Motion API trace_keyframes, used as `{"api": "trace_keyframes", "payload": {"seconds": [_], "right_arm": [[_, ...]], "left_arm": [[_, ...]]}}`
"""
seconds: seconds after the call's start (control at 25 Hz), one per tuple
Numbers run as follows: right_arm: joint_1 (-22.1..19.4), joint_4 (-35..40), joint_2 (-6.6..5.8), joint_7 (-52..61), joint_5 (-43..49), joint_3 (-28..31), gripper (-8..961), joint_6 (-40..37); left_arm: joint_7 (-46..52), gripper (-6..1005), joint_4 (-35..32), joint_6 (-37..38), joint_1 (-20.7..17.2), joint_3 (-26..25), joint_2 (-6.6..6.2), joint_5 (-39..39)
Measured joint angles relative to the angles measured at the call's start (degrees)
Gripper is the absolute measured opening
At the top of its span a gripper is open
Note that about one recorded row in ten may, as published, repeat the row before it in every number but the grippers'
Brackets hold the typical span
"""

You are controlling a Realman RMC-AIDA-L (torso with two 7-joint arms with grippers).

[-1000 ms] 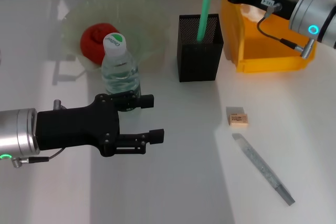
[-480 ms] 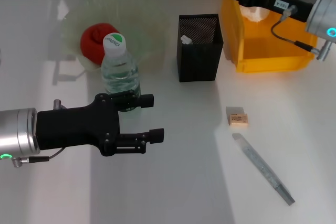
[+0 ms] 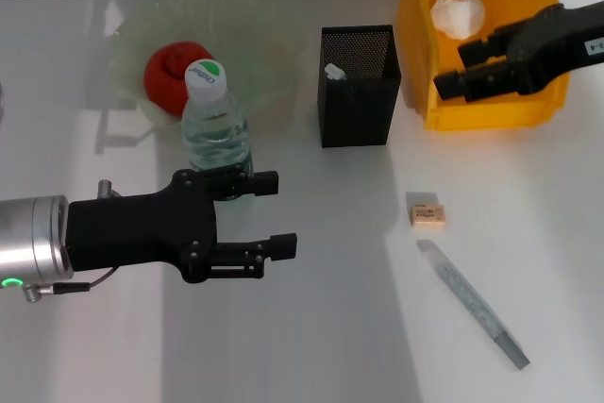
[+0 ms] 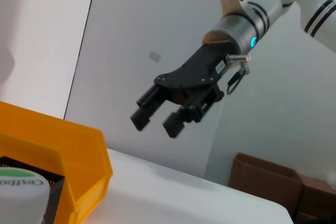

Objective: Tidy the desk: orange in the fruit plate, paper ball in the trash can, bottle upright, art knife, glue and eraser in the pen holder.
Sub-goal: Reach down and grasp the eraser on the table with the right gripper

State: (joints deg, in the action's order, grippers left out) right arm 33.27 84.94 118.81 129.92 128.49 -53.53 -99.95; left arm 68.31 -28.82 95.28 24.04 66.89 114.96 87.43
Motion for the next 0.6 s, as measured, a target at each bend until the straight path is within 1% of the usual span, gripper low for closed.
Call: {"api": "trace_keyframes", "payload": {"seconds": [0.04,0.08,0.12,0.2,0.24,0.36,0.48,0.6], "right_arm": [[1.44,3.03,0.05,2.64,4.70,-0.91,615,-3.70],[4.22,7.24,0.15,5.89,12.00,-3.19,615,-9.50],[4.22,7.24,0.15,5.89,12.00,-3.19,614,-9.50],[6.22,8.67,0.20,7.25,17.07,-6.23,614,-12.78],[6.85,8.29,0.23,7.53,18.75,-8.29,614,-13.09],[8.12,4.42,0.29,8.31,23.49,-15.42,614,-11.23],[8.70,-1.72,0.35,8.88,26.90,-22.39,611,-5.46],[8.87,-6.32,0.39,8.85,27.32,-26.83,597,-0.17]], "left_arm": [[-0.04,827,0.00,0.00,0.02,-0.01,0.04,0.00],[-0.07,827,0.00,0.00,0.13,-0.01,0.16,0.02],[-0.07,827,0.00,0.00,0.13,-0.01,0.16,0.02],[-0.07,827,0.00,0.00,0.18,-0.01,0.20,0.02],[-0.09,827,0.00,0.00,0.34,0.04,0.34,0.07],[-0.10,827,0.00,-0.01,0.40,0.08,0.43,0.13],[-0.11,827,-0.01,-0.06,0.46,0.08,0.52,0.13],[-0.18,827,-0.01,-0.10,0.48,0.08,0.60,0.13]]}}
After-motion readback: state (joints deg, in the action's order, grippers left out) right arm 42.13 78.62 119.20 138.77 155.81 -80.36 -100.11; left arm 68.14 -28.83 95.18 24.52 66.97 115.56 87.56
